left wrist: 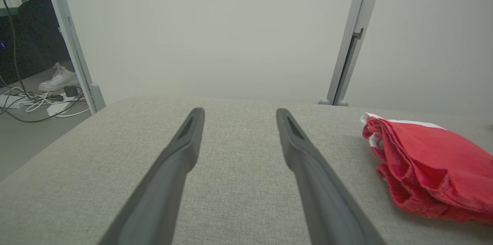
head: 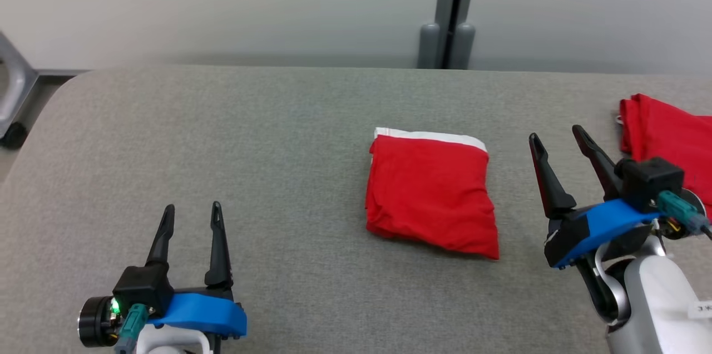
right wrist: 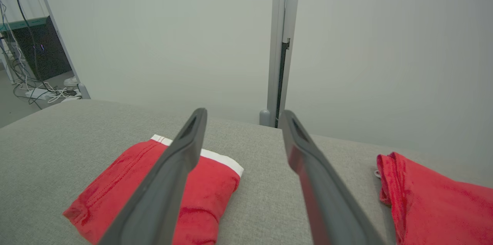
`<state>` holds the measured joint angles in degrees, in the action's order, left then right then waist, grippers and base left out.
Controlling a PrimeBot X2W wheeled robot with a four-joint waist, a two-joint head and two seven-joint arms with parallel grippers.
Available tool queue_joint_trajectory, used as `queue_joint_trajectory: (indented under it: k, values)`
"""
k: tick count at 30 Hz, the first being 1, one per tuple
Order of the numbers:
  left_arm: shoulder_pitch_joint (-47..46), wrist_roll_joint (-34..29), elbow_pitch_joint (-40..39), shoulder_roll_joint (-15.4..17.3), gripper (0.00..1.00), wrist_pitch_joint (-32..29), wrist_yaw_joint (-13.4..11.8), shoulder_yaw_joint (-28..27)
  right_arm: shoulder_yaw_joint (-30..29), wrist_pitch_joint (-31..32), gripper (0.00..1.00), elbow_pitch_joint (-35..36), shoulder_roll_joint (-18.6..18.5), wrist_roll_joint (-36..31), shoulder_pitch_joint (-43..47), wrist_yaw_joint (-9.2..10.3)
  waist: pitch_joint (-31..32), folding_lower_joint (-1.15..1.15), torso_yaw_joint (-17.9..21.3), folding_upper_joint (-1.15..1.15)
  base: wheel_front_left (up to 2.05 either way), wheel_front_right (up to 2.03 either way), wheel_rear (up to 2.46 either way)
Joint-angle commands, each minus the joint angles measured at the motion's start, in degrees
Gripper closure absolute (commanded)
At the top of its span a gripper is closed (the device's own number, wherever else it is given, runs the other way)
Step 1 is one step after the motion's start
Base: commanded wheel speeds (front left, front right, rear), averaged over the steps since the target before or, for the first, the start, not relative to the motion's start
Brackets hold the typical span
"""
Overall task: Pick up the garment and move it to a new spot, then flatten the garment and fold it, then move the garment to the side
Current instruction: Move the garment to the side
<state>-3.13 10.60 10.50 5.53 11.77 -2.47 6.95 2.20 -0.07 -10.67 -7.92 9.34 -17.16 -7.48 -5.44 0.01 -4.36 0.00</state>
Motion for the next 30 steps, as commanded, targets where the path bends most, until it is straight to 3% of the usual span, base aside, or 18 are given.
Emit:
queue_joint_trajectory:
  k: [1,14,28,29,30]
  values:
    - [-1.28,0.26,0.3,0.05,0.0,0.42,0.21,0.31,0.03,0.0,0.0,-1.69,-0.15,0.34,-1.53,-0.04,-1.05,-0.01,-1.41,0.0,0.0,0.0,0.0]
    - [-4.67,0.72,3.32,-1.06,0.0,1.86,0.65,2.73,-0.56,-2.23,0.0,-20.82,-0.98,0.79,-5.64,-0.04,-4.1,-0.01,-7.95,0.0,0.0,0.0,0.0]
    - [-6.77,1.28,5.24,-1.4,0.0,2.97,0.09,3.84,2.27,-3.99,0.0,-37.47,0.44,4.73,-10.43,-0.04,-6.32,-0.01,-9.68,0.0,0.0,0.0,0.0]
    - [-6.79,1.33,5.34,-1.38,0.0,2.99,-0.01,3.74,2.84,-3.78,0.36,-38.07,0.86,6.0,-10.47,-0.05,-6.34,-0.01,-9.55,0.0,0.0,0.0,0.0]
    - [-6.78,1.35,5.41,-1.32,0.0,3.03,0.0,3.62,3.33,-4.01,0.99,-38.47,0.92,6.87,-10.63,-0.05,-6.39,-0.01,-9.31,0.0,0.0,0.0,0.0]
